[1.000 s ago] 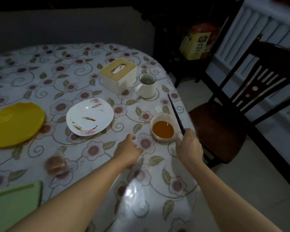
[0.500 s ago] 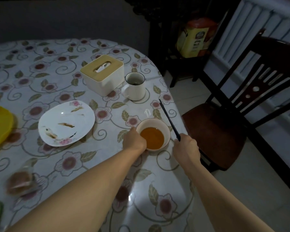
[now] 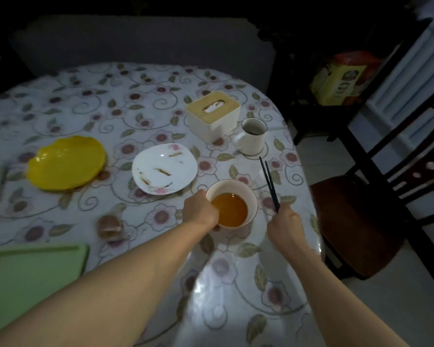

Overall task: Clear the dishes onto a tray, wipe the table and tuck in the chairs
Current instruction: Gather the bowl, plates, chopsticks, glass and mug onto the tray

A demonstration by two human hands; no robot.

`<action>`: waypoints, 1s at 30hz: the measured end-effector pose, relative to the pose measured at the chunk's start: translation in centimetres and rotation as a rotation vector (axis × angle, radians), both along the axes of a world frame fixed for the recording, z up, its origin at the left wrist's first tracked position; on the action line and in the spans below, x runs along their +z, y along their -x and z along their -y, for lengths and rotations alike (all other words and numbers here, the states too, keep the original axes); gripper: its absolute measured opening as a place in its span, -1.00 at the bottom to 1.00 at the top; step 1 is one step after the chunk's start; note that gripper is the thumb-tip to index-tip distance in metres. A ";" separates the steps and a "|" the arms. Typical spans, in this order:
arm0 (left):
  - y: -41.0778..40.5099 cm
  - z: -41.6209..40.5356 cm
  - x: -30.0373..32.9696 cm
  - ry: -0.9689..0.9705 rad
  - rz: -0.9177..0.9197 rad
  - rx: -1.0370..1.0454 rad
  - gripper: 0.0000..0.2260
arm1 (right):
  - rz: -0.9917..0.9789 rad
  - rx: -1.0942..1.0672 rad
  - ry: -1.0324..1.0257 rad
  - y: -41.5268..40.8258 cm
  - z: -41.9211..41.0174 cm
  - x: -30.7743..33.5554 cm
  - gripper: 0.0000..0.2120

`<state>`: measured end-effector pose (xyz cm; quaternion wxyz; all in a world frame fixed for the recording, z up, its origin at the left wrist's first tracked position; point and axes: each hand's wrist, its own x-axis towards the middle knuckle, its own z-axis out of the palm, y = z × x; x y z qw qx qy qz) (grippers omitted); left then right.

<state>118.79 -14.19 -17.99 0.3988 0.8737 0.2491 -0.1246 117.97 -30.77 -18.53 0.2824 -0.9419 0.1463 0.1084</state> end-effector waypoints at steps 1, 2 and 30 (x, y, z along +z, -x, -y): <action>0.7 -1.2 0.5 -0.004 0.000 0.015 -0.72 | 0.002 0.010 -0.022 0.4 -1.2 0.3 -0.63; 1.3 -2.4 0.8 -0.005 0.001 0.027 -0.72 | -0.004 0.018 -0.034 1.0 -2.3 0.6 -0.66; 24.1 -36.5 -1.4 0.010 -0.030 0.394 -0.70 | 0.004 0.482 0.103 17.7 -32.9 -2.3 -0.74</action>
